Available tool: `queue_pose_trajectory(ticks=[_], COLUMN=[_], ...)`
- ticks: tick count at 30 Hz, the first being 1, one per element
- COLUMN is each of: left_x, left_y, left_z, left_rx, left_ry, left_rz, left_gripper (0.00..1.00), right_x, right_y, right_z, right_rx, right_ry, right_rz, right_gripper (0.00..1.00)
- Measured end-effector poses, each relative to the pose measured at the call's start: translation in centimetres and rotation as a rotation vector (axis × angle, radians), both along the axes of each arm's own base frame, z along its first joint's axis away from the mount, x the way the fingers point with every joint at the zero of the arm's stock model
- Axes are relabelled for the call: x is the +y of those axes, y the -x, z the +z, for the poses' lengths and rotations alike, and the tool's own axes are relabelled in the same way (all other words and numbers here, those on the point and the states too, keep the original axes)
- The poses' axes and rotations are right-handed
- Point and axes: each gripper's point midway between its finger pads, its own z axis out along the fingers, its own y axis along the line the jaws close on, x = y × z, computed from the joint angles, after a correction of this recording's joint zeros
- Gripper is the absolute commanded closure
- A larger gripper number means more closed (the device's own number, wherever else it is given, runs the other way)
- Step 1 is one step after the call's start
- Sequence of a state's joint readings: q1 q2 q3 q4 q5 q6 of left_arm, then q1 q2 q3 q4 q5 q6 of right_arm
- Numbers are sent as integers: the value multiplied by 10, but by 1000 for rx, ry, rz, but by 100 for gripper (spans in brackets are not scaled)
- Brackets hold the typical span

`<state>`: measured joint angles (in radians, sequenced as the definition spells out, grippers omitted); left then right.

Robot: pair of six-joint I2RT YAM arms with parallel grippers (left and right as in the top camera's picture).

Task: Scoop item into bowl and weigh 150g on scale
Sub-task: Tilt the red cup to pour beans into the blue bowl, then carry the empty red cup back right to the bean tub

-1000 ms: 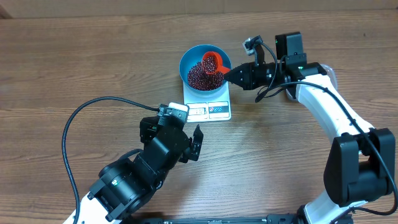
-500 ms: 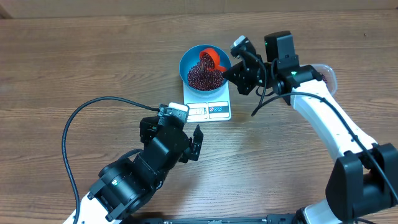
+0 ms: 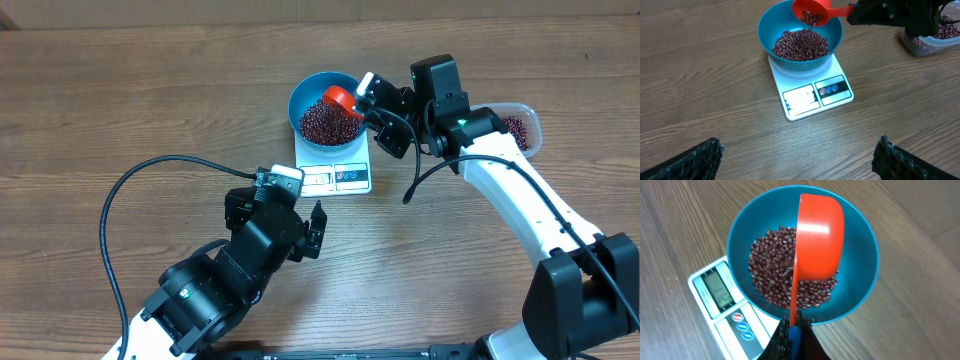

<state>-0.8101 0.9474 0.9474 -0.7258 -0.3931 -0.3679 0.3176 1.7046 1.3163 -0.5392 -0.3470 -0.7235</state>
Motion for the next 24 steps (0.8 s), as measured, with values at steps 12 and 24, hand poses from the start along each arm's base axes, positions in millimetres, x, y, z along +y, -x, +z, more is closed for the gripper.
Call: queue_pose_trajectory(ticks=[12,24], left_x=[0,0], left_y=[0,0], left_z=[0,0], left_rx=[0,0], left_ry=[0,0], left_rz=[0,0], left_gripper=[0,0], right_x=[-8,-26], right_y=[-4,-2], right_z=[20,40], right_rx=[-159,-87], right_ry=[107,42], right_rz=[90,-157], right_gripper=[96,96])
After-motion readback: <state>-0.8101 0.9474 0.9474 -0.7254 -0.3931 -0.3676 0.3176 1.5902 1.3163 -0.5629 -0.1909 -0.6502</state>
